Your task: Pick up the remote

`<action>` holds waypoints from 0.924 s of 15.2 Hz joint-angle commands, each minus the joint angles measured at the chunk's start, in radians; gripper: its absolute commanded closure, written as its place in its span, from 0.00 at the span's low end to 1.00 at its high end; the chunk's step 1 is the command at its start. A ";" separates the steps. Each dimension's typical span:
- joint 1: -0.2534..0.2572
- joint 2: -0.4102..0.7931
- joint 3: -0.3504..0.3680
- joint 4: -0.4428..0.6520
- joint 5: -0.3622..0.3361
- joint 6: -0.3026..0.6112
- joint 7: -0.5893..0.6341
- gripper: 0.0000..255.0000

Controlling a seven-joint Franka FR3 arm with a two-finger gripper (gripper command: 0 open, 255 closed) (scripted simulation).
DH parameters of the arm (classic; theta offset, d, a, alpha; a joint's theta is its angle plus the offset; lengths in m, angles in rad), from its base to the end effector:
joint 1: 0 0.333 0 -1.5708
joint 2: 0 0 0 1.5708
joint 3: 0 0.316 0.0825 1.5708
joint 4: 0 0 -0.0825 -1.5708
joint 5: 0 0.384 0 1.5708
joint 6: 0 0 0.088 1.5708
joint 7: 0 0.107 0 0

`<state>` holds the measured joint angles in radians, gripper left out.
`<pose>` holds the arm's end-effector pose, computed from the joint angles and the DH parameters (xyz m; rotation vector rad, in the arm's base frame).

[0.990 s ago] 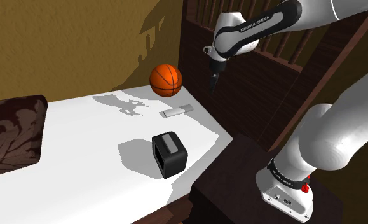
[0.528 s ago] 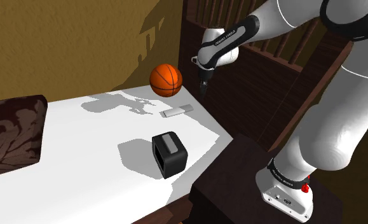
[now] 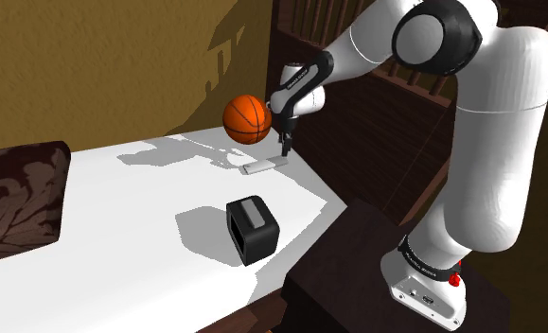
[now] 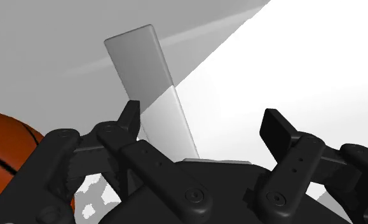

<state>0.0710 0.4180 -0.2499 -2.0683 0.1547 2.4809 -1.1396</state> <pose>0.5826 -0.1036 0.2340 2.8451 1.3050 0.0105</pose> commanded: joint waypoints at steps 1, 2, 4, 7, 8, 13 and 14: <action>-0.017 0.071 0.023 0.057 0.012 0.016 -0.053 0.00; -0.025 0.109 0.035 0.091 0.016 0.021 -0.075 0.00; -0.038 0.185 0.058 0.162 0.019 0.029 -0.115 0.00; -0.054 0.289 0.086 0.266 0.015 0.034 -0.163 0.00; -0.056 0.300 0.088 0.270 0.017 0.041 -0.164 0.00; -0.063 0.356 0.098 0.289 0.026 0.079 -0.169 0.00; -0.065 0.368 0.100 0.293 0.027 0.086 -0.170 0.00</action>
<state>0.0080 0.7714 -0.1517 -1.7840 0.1804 2.5608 -1.3092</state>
